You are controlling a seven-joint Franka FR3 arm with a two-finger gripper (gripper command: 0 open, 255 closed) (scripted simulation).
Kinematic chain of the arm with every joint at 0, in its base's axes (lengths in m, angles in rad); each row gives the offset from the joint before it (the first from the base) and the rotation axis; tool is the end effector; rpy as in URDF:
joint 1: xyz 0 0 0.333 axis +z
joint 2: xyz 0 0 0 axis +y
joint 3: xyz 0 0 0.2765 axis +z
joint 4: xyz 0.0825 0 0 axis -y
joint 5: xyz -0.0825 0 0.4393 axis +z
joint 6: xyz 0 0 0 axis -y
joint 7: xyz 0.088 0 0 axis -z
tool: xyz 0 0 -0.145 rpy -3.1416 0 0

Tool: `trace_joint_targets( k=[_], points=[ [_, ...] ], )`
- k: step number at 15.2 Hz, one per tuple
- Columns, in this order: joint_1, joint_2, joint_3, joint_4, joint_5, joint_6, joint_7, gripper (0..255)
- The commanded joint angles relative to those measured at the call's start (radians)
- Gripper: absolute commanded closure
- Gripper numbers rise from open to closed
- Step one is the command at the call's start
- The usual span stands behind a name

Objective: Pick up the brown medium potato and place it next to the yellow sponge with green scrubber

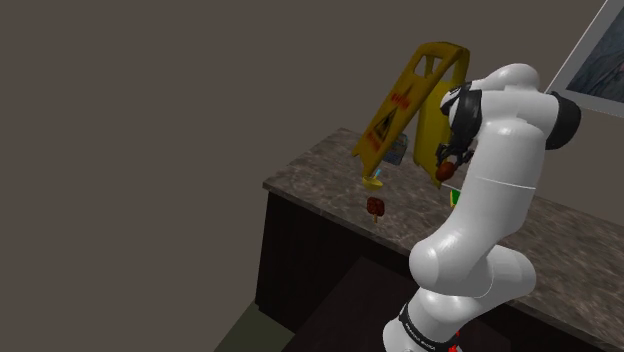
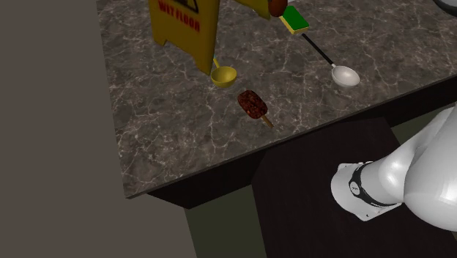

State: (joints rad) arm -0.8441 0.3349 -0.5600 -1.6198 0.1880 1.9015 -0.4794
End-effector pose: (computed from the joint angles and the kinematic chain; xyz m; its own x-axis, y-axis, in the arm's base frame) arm 0.1562 -0.6697 0.3604 0.5728 -0.8197 0.0013 -0.8197 -0.5728 -0.0018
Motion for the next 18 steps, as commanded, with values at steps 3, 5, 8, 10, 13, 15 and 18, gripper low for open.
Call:
trace_joint_targets(
  k=[3,5,8,10,13,15,18],
  points=[
    [0.001,0.044,0.014,-0.034,0.018,0.046,-0.012,255],
    [0.001,0.052,0.016,-0.05,0.024,0.069,-0.016,255],
    [0.0,0.066,0.018,-0.073,0.034,0.103,-0.023,255],
    [0.0,0.077,0.02,-0.086,0.041,0.125,-0.027,255],
    [-0.001,0.094,0.024,-0.105,0.053,0.158,-0.035,255],
    [-0.002,0.103,0.026,-0.114,0.06,0.175,-0.039,255],
    [0.0,0.104,0.024,-0.114,0.061,0.175,-0.04,255]
  ],
)
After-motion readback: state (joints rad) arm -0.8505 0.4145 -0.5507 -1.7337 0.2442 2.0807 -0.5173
